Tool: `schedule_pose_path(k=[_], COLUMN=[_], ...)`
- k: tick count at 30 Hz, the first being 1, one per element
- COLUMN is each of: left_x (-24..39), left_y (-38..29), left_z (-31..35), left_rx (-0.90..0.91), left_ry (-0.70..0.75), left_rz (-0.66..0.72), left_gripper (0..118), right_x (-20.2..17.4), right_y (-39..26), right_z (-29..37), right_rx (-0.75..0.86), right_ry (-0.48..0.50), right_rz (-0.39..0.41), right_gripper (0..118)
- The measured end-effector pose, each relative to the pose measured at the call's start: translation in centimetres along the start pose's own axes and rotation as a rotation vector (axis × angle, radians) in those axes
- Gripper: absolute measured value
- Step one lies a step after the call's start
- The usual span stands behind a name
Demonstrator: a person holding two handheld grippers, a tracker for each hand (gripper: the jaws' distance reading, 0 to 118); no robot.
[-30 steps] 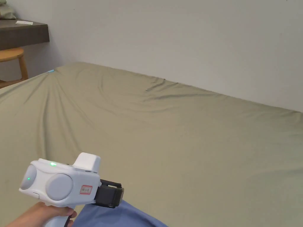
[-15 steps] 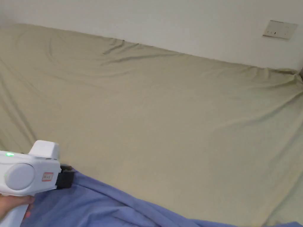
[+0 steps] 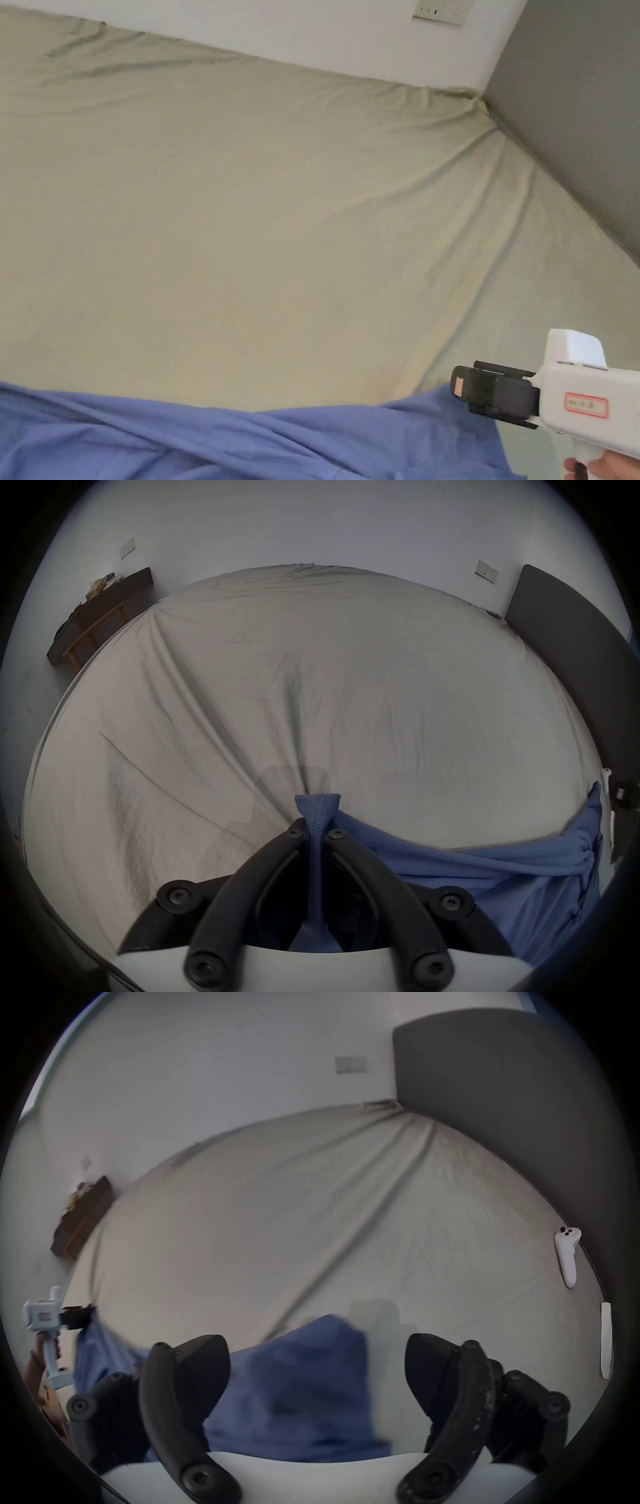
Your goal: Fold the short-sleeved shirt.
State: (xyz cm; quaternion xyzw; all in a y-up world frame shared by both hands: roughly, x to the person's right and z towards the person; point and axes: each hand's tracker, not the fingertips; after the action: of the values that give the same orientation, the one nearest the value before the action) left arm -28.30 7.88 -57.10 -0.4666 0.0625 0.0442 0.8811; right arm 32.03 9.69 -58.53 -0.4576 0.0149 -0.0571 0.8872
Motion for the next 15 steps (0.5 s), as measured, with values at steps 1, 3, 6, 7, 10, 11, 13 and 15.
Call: schedule_pose_path(k=[1,3,6,7,10,11,13,15], left_x=[0.1,0.1,0.1,0.1,0.5,0.8,1.2,1.2], left_y=[0.0,0.2,0.3,0.3,0.3,0.3,0.7,0.9], left_z=[0.0,0.1,0.1,0.1,0.3,0.5,1.3,2.8], left_rx=[-0.002,-0.006,-0.011,-0.011,-0.005,-0.004,-0.022,-0.026], left_ry=[0.001,0.001,-0.002,-0.001,0.01,0.021,0.048,0.04], left_rz=[0.005,0.008,0.009,0.012,0.012,0.008,0.009,-0.002], left_gripper=[6,6,6,6,6,6,6,6], right_x=[0.3,0.7,0.3,-0.3,-1.5,-2.4,-3.1,-3.5], right_y=[0.0,0.1,-0.4,-0.4,-0.9,-0.8,-0.8,0.0], right_z=[-0.9,-2.1,-2.5,-1.9,-0.6,0.2,2.0,4.4], right_rx=[-0.012,-0.049,-0.094,-0.097,-0.102,-0.096,-0.054,-0.019], right_ry=[-0.013,-0.001,0.005,0.048,0.087,0.046,0.019,0.036], right_rz=[-0.015,-0.017,0.011,0.017,0.015,0.077,0.14,0.123], right_gripper=[96,96,58,31,12,12,11,11])
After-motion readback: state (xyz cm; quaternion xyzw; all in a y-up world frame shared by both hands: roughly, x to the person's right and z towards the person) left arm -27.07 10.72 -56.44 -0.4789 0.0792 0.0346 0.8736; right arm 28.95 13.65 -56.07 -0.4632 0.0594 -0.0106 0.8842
